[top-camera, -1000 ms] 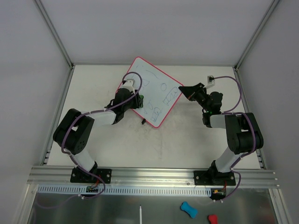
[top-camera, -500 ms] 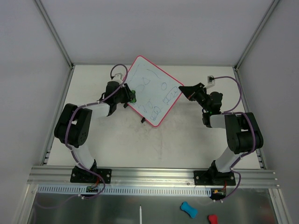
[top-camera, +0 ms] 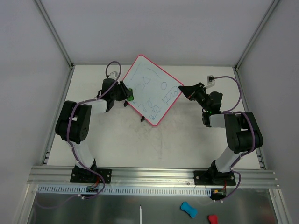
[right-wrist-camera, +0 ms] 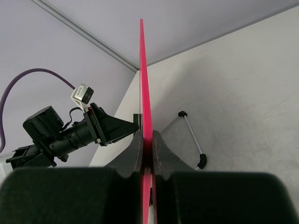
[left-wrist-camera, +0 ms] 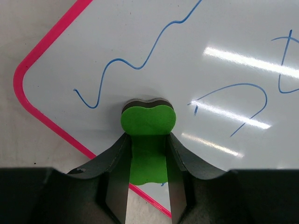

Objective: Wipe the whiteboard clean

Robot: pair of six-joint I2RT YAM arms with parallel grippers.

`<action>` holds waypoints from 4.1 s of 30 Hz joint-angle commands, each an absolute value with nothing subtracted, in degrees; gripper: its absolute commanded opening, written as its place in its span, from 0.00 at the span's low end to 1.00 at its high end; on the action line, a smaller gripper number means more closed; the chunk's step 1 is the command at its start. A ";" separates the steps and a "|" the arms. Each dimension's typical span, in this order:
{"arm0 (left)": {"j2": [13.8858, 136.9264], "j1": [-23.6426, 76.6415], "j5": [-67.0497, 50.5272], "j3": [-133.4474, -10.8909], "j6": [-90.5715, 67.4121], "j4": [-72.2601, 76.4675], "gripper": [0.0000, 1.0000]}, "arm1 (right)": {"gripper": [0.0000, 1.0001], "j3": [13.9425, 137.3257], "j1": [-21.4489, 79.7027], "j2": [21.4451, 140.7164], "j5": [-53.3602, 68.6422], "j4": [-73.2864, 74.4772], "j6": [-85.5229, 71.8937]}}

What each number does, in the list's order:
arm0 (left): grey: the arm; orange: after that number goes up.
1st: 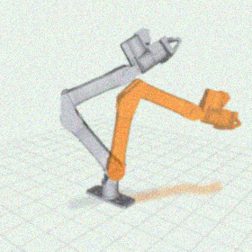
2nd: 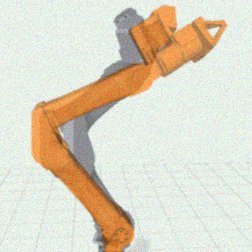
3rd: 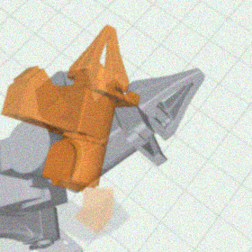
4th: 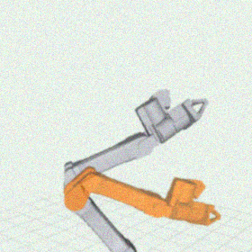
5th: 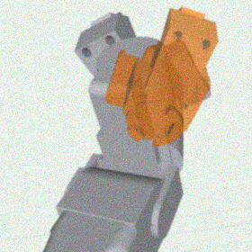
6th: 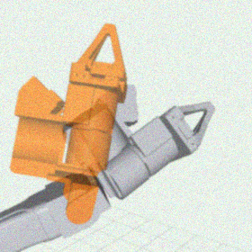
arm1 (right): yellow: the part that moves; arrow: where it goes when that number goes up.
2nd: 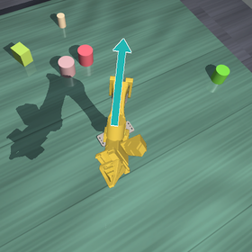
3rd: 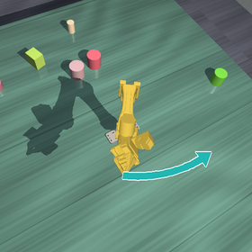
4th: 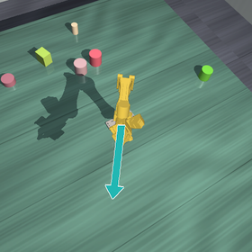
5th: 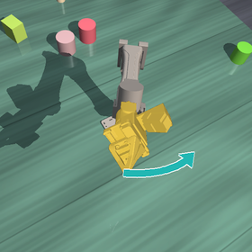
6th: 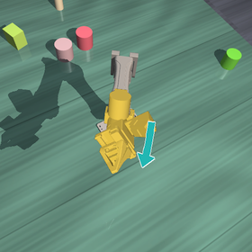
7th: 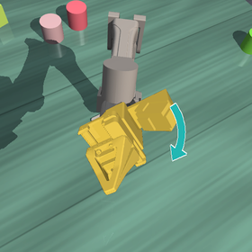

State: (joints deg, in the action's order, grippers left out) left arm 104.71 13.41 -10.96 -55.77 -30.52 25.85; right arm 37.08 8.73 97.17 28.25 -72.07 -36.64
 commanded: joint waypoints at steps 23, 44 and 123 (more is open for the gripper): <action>103.09 24.96 -8.96 -43.24 -36.38 29.44 0.00 | 0.00 39.38 10.02 98.17 31.82 -76.90 -36.04; 101.60 33.66 -5.80 -37.00 -37.62 36.12 0.00 | 0.00 39.55 10.28 98.17 31.90 -76.99 -35.95; 103.97 19.77 -13.01 -58.10 -27.25 16.26 0.00 | 0.00 39.73 10.63 98.70 32.08 -77.52 -36.30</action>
